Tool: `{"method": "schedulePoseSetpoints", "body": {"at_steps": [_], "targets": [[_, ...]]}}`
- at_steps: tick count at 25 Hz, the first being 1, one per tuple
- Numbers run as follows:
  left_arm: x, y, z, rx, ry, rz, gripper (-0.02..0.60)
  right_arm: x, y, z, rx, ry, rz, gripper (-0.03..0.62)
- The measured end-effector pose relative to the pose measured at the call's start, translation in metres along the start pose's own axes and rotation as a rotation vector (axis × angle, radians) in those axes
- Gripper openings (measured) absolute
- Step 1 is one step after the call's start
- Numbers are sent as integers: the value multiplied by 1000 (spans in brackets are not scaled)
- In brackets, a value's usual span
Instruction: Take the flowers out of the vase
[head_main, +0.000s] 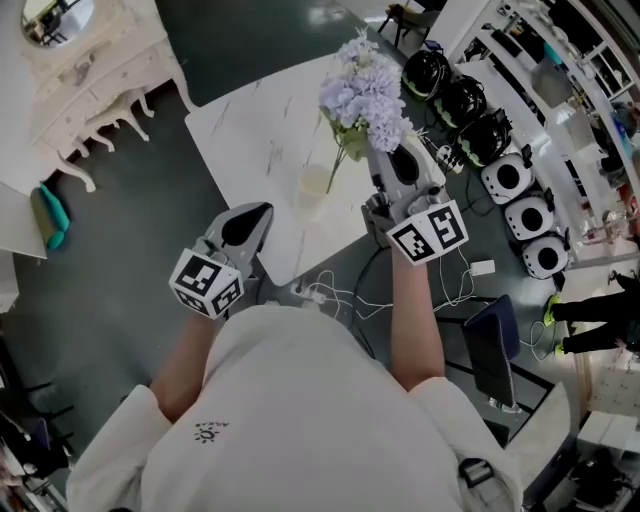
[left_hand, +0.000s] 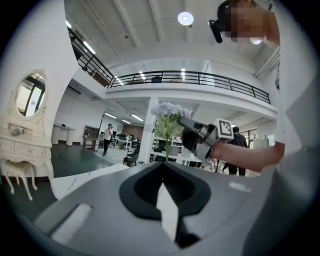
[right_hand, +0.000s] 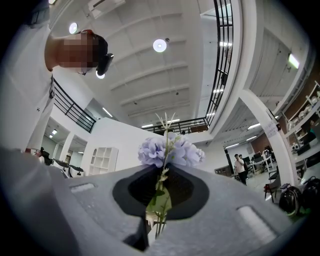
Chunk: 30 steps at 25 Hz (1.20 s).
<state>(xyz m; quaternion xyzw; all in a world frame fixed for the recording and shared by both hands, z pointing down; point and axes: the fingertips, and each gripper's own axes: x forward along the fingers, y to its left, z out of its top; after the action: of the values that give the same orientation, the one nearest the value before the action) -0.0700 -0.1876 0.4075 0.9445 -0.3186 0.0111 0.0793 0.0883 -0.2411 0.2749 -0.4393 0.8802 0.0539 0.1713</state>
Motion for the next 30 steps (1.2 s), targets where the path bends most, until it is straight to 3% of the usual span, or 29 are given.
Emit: {"method": "schedulePoseSetpoints", "body": {"at_steps": [11,30], "targets": [[6,-7,5,9,-18,-4,-11,-48,-6,17,-15,-4,-60,25],[5,-7,8,6,-26,-14,-11,-103,5,2,20,39,-126,26]]}}
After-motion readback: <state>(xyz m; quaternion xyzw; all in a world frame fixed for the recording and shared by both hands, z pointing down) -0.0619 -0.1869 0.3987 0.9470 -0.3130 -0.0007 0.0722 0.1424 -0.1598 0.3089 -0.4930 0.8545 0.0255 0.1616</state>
